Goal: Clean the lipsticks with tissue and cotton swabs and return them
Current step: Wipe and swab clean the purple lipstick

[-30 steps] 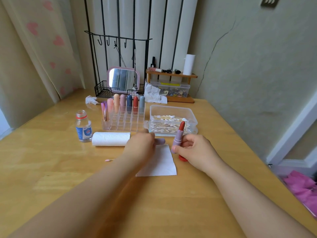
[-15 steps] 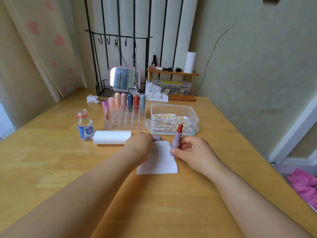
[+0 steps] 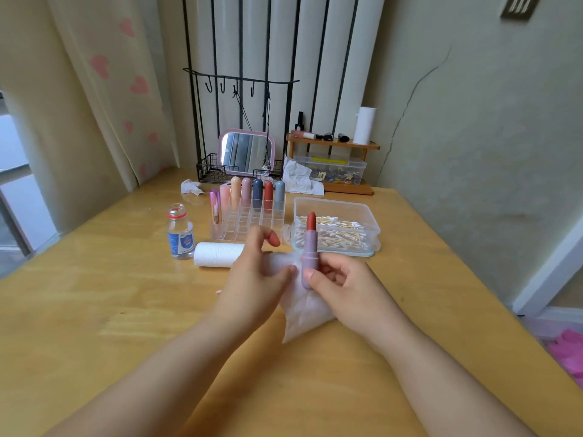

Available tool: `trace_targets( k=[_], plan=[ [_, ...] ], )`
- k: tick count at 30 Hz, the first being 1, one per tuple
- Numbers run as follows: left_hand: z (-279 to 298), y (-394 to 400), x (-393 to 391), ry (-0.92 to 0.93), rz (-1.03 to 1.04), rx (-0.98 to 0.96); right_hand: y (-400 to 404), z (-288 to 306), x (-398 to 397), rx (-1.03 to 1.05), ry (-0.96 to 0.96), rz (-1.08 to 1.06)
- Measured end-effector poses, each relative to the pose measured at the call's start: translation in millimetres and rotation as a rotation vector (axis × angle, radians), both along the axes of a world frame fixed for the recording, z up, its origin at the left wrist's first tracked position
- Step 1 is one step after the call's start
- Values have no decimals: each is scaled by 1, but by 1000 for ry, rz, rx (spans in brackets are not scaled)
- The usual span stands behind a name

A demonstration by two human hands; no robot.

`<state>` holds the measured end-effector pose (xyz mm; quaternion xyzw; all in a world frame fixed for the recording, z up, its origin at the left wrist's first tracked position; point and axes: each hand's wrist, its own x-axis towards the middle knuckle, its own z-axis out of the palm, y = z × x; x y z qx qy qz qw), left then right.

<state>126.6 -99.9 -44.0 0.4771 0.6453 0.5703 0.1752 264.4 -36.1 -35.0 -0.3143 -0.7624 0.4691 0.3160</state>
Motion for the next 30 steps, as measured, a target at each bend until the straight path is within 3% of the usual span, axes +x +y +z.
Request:
trace_targets(
  k=[2, 4, 7, 9, 14, 18, 23, 30],
  plan=[
    [-4, -6, -3, -188, -11, 46, -7, -2, -9, 3, 43, 3],
    [-3, -12, 0, -500, -59, 77, -14, -2, -12, -55, 156, -18],
    [4, -19, 4, -835, -231, 96, -20, -2, -12, -90, 243, -29],
    [5, -22, 3, -956, -295, 94, -23, -6, -9, -97, 253, -15],
    [4, -25, -2, -1054, -336, 46, -29, -13, -9, -104, 267, 8],
    [7, -29, -6, -1335, -460, 101, -31, -15, -9, -89, 290, 5],
    [2, -27, -4, -1050, -466, 57, -33, -14, -7, -95, 277, 27],
    [0, -29, 2, -893, -488, 21, -39, -11, -8, -99, 218, 33]
  ],
)
